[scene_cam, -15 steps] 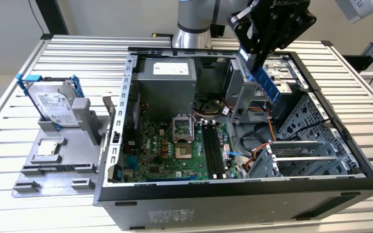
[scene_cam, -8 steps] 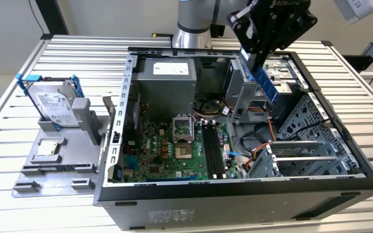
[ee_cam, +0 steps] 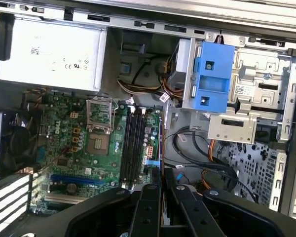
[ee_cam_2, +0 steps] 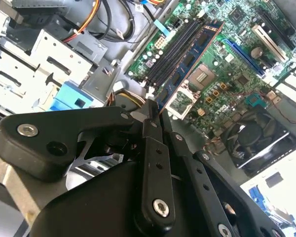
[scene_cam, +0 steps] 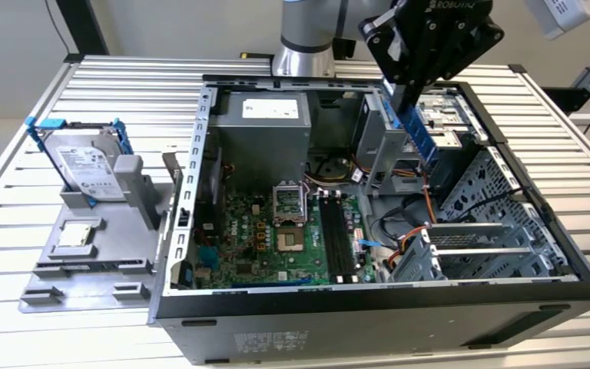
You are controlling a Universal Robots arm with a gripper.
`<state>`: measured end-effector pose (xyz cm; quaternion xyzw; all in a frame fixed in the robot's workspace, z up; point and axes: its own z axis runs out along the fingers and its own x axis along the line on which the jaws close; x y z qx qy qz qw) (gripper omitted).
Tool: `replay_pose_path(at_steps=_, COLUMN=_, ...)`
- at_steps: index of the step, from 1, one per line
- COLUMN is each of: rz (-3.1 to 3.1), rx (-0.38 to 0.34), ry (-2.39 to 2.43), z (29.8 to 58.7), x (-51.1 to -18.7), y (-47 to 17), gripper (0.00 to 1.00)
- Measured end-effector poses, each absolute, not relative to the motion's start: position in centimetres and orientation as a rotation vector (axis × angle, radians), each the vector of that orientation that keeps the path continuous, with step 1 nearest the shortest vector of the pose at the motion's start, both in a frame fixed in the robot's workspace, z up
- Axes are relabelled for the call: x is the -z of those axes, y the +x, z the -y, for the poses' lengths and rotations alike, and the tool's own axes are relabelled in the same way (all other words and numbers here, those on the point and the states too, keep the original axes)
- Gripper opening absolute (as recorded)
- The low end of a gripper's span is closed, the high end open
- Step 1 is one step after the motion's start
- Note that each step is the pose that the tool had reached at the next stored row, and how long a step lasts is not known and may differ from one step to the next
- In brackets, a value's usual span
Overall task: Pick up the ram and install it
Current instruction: 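Insert the ram into the slot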
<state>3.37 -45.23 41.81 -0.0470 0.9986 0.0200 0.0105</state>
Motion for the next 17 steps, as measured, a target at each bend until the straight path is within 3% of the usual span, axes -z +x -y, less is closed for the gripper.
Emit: replay_pose_path(at_steps=17, rz=-3.118, rx=-0.06, ry=0.025, z=45.24, x=-41.82, y=3.37, gripper=0.0)
